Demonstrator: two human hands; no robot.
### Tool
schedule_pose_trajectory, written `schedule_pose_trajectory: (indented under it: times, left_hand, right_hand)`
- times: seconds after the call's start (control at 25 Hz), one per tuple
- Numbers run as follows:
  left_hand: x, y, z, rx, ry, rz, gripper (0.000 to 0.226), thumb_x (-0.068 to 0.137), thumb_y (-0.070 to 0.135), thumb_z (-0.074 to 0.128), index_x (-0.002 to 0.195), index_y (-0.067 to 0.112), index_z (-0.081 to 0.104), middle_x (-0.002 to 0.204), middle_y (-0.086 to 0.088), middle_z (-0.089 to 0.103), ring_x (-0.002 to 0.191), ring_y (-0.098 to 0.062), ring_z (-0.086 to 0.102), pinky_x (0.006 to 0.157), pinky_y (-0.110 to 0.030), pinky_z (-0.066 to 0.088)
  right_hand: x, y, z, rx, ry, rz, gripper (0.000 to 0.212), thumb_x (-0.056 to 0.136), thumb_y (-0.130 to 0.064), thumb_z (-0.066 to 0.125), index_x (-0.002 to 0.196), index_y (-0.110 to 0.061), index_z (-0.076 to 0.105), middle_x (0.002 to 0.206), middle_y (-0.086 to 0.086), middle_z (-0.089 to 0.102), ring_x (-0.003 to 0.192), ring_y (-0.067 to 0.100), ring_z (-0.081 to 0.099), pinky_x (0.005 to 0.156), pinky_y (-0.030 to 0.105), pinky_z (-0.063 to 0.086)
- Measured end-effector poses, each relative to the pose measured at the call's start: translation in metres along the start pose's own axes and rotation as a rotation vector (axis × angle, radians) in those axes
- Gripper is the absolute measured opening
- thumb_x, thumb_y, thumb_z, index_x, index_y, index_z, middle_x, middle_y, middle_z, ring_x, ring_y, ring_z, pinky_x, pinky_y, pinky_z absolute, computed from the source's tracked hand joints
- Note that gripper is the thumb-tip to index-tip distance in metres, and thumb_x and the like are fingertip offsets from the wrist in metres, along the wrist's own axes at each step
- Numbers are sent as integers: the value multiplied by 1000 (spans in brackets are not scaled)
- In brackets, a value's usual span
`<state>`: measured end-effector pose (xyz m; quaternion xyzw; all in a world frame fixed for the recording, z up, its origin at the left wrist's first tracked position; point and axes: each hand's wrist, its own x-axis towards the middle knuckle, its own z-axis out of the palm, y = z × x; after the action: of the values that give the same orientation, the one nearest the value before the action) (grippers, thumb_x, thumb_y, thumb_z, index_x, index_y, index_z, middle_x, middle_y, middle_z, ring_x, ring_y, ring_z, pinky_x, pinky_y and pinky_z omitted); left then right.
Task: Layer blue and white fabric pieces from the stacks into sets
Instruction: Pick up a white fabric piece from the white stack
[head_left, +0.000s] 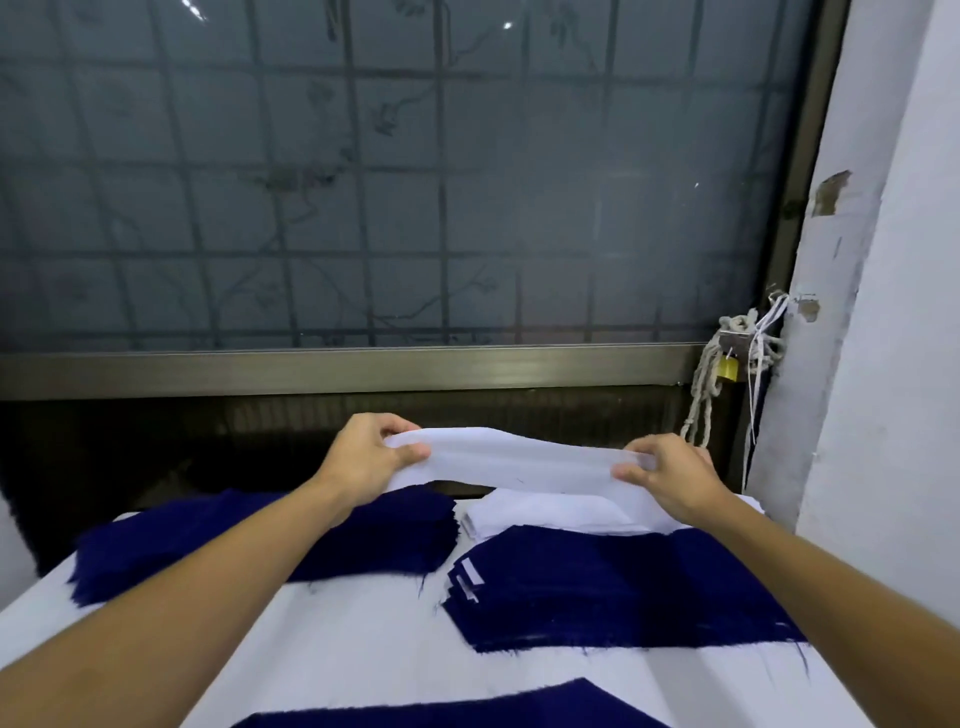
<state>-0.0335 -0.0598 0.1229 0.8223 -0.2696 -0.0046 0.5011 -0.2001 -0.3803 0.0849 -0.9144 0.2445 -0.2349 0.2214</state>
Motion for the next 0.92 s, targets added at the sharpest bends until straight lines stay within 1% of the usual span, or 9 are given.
schedule_pose_trajectory:
  times: [0.16,0.24,0.36,0.48,0.52,0.64,0.76,0.84,0.92]
  left_hand:
    - [-33,-21,-58,7,-97,-143,10,87,19,82,96,16,79,85,-1,79,84,-20,74,75,-28,55]
    - [-56,-33,-81,-20,-115,-183,20,84,16,83,102,15,76,90,-5,79,89,-23,75,83,-31,57]
    - [-95,-58,-99,-150,-15,-215,30,86,15,81,113,17,68,104,-12,76,97,-30,73,89,-40,58]
    - [-135,-91,-92,-166,139,-233,28,89,20,78,114,21,65,115,-11,70,108,-32,67,96,-51,56]
    - [-148,-102,-86,-181,175,-237,26,90,20,78,113,22,65,117,-10,69,109,-29,66,95,-49,56]
    - [-178,-124,-73,-216,282,-238,17,93,19,74,106,24,65,116,0,66,100,-6,62,79,-25,50]
    - [-193,-143,-64,-80,311,-212,11,97,16,66,99,26,65,108,9,68,97,-2,58,79,-20,43]
    - [-202,-152,-59,33,298,-200,15,96,13,62,96,28,64,98,11,68,90,-3,59,74,-18,42]
    - [-209,-161,-53,105,273,-196,19,97,11,58,94,29,63,93,11,68,87,-7,62,71,-22,45]
  right_hand:
    - [-38,-16,-7,246,-89,25,41,91,-34,72,125,-10,69,134,3,63,126,22,57,105,39,43]
    - [-67,-21,-1,376,-95,22,13,93,-33,71,102,-24,76,117,-2,72,107,15,65,92,32,47]
    - [-106,-28,14,517,-46,27,16,95,-32,68,82,-27,76,82,-8,75,85,11,70,76,24,48]
    - [-140,-34,33,600,52,61,17,93,-31,70,81,-22,77,79,-7,74,79,8,69,70,25,50]
    - [-151,-34,40,622,61,71,15,93,-30,71,82,-22,77,80,-7,75,79,7,68,69,26,51]
    - [-180,-30,57,685,60,87,9,94,-26,70,88,-30,76,88,-16,76,85,-1,68,72,23,49]
    - [-199,-18,67,711,92,102,10,94,-23,71,94,-32,75,92,-17,76,89,0,68,78,24,49]
    - [-208,-9,75,685,97,122,12,94,-21,71,94,-32,75,73,-11,70,72,7,64,73,28,47]
    - [-212,-1,81,634,99,154,20,92,-14,69,92,-33,73,52,-6,42,52,15,39,61,30,35]
